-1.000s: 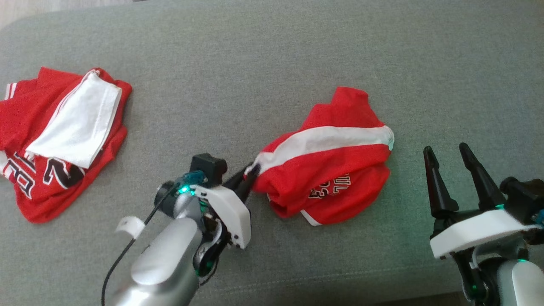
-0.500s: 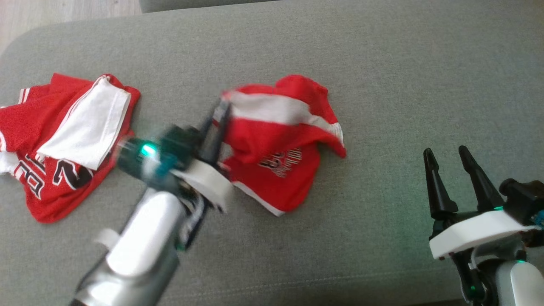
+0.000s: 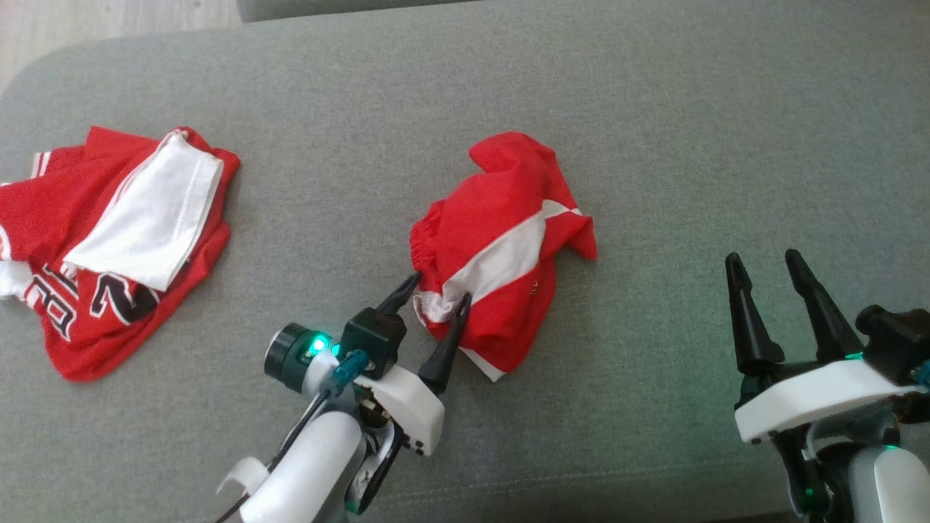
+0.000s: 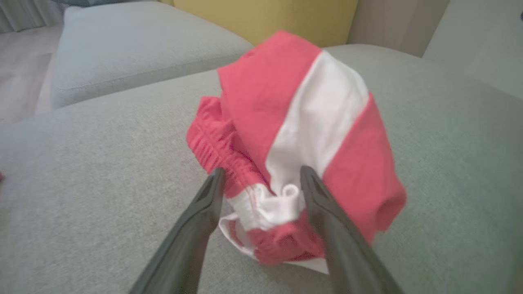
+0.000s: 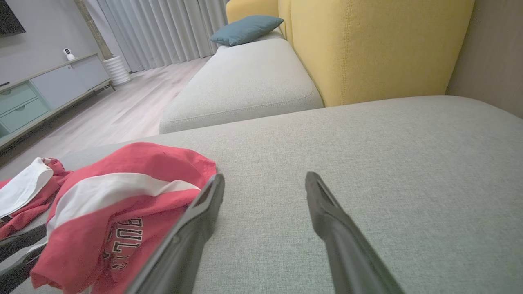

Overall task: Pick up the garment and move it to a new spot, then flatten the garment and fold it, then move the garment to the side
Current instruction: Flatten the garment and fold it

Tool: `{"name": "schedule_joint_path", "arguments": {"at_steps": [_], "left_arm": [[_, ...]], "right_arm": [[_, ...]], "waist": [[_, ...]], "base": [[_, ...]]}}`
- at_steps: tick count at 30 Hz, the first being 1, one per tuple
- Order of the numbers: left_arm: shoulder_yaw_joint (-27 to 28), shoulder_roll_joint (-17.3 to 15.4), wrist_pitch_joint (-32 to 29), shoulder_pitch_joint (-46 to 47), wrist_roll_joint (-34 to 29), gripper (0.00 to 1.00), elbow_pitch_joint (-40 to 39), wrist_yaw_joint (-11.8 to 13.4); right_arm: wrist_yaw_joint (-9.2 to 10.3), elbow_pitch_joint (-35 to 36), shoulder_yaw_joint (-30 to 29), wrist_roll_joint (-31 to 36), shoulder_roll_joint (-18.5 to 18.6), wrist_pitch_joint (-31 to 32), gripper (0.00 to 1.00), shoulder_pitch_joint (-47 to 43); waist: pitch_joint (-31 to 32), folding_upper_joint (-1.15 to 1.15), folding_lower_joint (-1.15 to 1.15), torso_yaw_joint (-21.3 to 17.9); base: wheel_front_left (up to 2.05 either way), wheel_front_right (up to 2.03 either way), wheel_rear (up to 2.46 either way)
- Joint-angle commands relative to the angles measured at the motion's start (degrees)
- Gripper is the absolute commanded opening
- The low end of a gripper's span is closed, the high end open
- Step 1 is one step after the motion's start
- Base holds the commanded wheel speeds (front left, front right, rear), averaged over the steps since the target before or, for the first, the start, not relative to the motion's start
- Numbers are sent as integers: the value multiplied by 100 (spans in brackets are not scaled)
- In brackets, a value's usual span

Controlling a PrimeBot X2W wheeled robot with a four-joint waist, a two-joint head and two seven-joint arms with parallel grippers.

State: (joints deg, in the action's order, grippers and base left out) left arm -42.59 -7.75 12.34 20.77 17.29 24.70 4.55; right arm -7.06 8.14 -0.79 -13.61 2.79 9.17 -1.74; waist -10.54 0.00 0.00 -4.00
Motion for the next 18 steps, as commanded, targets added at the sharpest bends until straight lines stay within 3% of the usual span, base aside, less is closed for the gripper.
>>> {"name": "schedule_joint_path", "arguments": {"at_steps": [1,10,18], "left_arm": [[179,-6,106,125,-42,100,-173,64],[849,-192,261,-312,53,100,-1048,490],[1876,-677,264,-1030,343,100,-1765,931]], "right_arm": [[-43,212,100,-9,32,3,100,131],[-43,285,41,53,32,56,100,62],[-43,320,10,105,43,106,100,-81]], "waist": [[29,0,0,18],[275,0,0,105],[524,0,0,161]], "base": [[0,0,0],[0,0,0],[0,0,0]]}}
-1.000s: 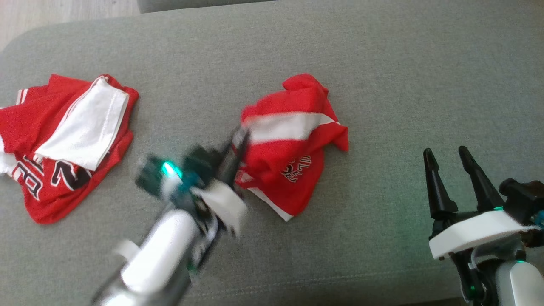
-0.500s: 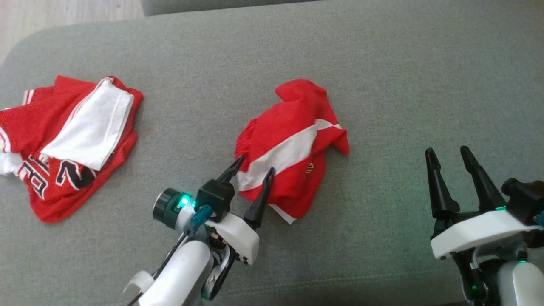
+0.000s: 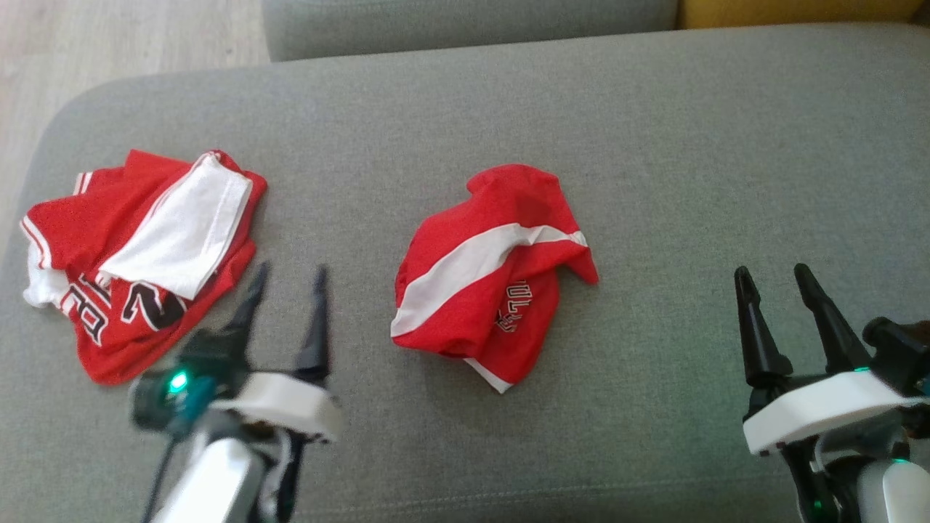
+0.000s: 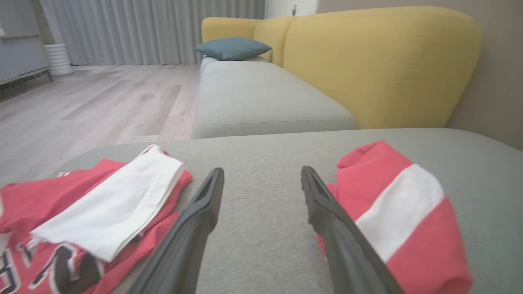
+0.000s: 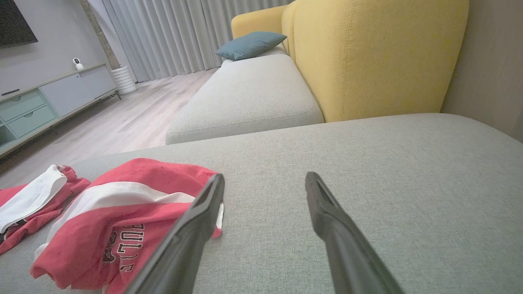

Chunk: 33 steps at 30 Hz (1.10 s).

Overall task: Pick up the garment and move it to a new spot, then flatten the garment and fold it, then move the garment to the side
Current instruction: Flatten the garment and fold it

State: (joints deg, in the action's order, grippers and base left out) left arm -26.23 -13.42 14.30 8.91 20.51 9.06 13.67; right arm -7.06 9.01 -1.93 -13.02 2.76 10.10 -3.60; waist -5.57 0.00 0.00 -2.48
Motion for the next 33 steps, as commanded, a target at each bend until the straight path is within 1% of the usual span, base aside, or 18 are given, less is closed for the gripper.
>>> {"name": "schedule_joint_path", "arguments": {"at_steps": [1,5,8,15,26,29,33], "left_arm": [[331,-173,69,89,50,100,-252,44],[555,-373,69,-186,196,100,-381,52],[589,-440,55,-337,239,100,-494,65],[534,-483,-37,-453,243,100,-681,106],[449,-556,-72,-394,162,100,-708,120],[265,-592,-274,-263,95,100,-712,2],[-128,-468,-892,114,247,100,-579,-412]], "right_arm": [[-43,233,120,51,50,19,100,87],[-43,233,90,61,68,41,100,32],[-43,254,72,78,69,64,100,-5],[-43,307,62,96,61,89,100,-23],[-43,319,77,89,45,97,100,-31],[-43,335,77,91,40,99,100,-24],[-43,333,121,80,37,101,100,21]], "waist": [[56,0,0,12],[156,0,0,14],[201,0,0,16],[221,0,0,18],[225,0,0,38],[184,0,0,52],[77,0,0,49]], "base": [[0,0,0],[0,0,0],[0,0,0],[0,0,0],[0,0,0],[0,0,0],[0,0,0]]}}
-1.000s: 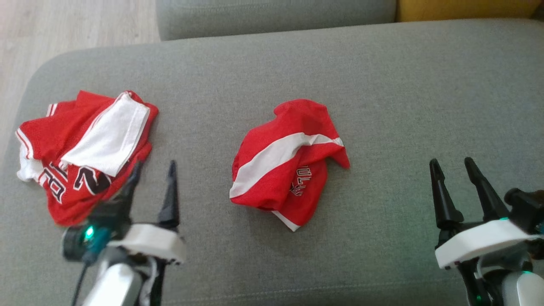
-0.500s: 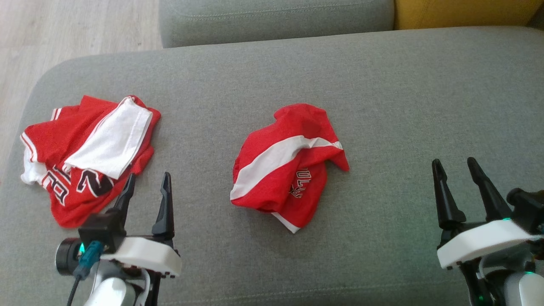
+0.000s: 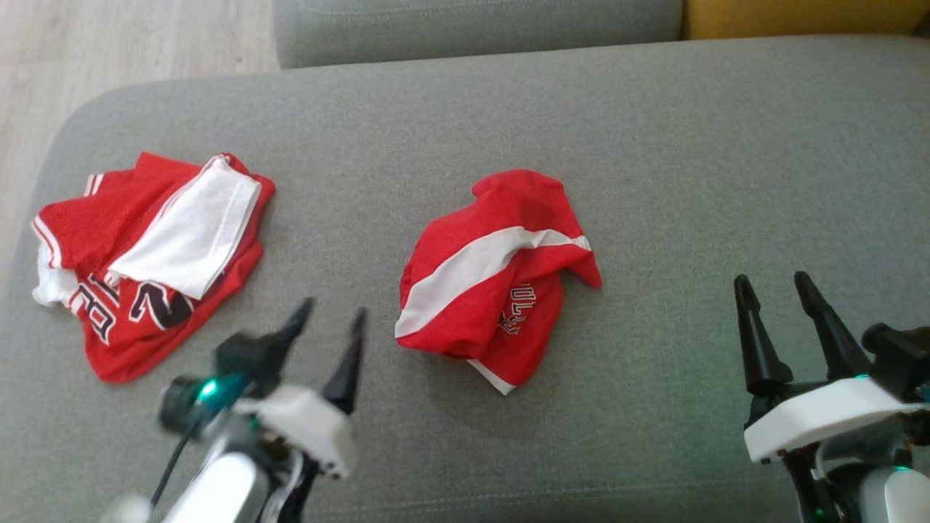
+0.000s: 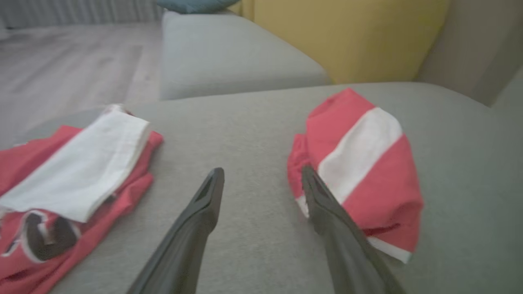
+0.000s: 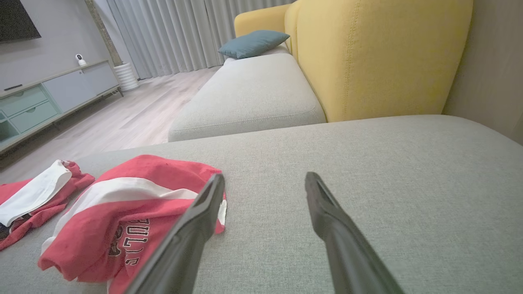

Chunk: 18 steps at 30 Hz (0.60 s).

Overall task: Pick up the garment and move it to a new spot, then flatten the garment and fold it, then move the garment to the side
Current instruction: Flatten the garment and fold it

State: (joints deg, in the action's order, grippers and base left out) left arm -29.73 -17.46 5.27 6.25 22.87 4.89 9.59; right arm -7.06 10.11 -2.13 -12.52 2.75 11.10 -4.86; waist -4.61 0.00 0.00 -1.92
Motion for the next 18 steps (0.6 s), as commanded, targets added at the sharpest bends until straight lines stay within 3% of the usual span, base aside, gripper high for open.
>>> {"name": "schedule_joint_path", "arguments": {"at_steps": [1,6,13,14,15,18], "left_arm": [[121,-23,-194,491,65,100,-84,-111],[-158,197,-956,973,406,100,453,-534],[-226,332,-1230,1327,674,100,1052,-821],[-221,348,-1210,1353,712,42,1093,-867],[-232,353,-1231,1378,743,0,1148,-913],[-243,357,-1212,1437,756,0,1247,-950]], "right_arm": [[-43,216,159,24,38,-3,100,170],[-43,195,253,-10,45,-49,100,266],[-43,119,261,-50,41,-104,100,312],[-43,112,259,-54,41,-112,100,319],[-43,106,249,-57,40,-118,100,324],[-43,58,196,-59,54,-128,100,339]], "waist": [[-51,0,0,-21],[-186,0,0,-140],[-339,0,0,-333],[-357,0,0,-345],[-369,0,0,-353],[-402,0,0,-364]], "base": [[0,0,0],[0,0,0],[0,0,0],[0,0,0],[0,0,0],[0,0,0]]}}
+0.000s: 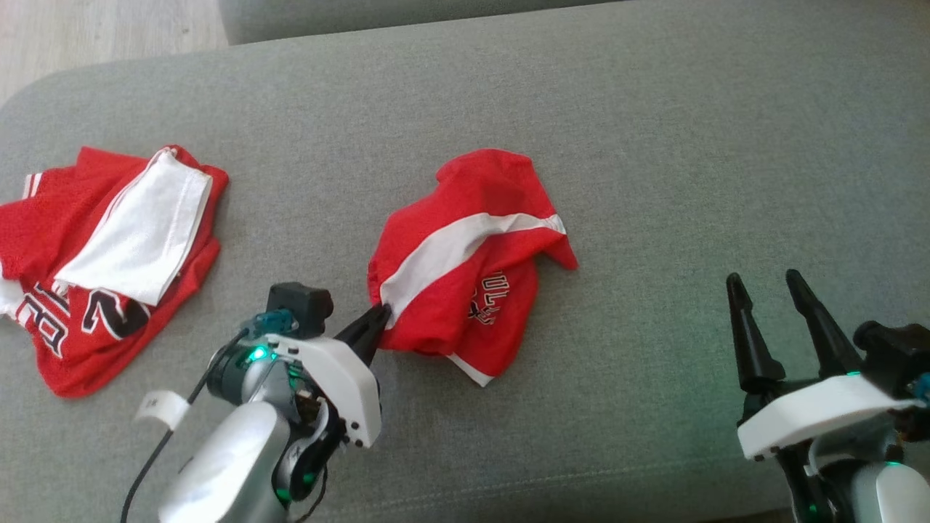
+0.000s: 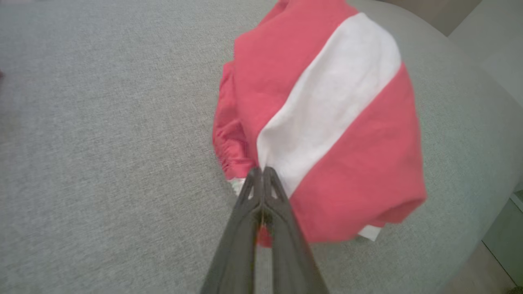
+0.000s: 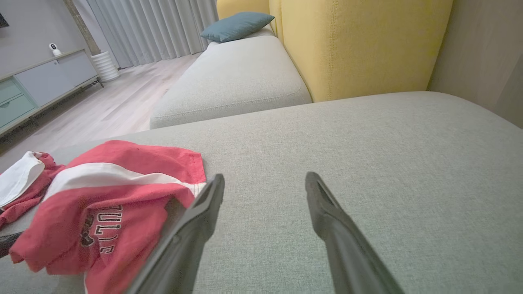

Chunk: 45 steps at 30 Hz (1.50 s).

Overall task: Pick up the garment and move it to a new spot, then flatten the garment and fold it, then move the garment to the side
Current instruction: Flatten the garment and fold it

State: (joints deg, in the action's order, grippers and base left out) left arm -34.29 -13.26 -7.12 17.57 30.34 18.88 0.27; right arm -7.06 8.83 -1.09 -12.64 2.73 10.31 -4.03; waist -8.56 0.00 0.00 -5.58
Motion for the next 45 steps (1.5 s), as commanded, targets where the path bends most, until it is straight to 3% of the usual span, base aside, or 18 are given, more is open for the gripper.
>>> {"name": "schedule_joint_path", "arguments": {"at_steps": [1,12,27,36,37,38,39,45], "left_arm": [[207,-67,36,323,8,0,-124,-30],[114,7,289,678,-196,0,-133,2],[-65,230,579,1092,-347,0,-9,-50],[-94,257,748,1188,-372,0,67,-39],[-96,255,761,1196,-373,0,76,-37],[-99,254,774,1204,-377,0,83,-33],[-104,251,803,1213,-384,0,94,-20],[-86,199,1047,1161,-468,0,56,98]], "right_arm": [[-43,163,77,-55,69,-58,100,270],[-43,-903,279,-377,683,50,100,1142],[-43,-3099,1917,-1027,1038,81,100,2848],[-43,-3976,2790,-1200,1162,121,100,3383],[-43,-4051,2887,-1218,1177,139,93,3420],[-43,-4106,2976,-1250,1183,136,74,3452],[-43,-4212,3130,-1327,1196,153,2,3489],[-43,-4230,3085,-1479,1295,-374,0,3436]], "waist": [[-18,0,0,6],[-443,0,0,309],[-825,0,0,718],[-915,0,0,790],[-921,0,0,791],[-928,0,0,794],[-929,0,0,798],[-788,0,0,815]], "base": [[0,0,0],[0,0,0],[0,0,0],[0,0,0],[0,0,0],[0,0,0],[0,0,0],[0,0,0]]}}
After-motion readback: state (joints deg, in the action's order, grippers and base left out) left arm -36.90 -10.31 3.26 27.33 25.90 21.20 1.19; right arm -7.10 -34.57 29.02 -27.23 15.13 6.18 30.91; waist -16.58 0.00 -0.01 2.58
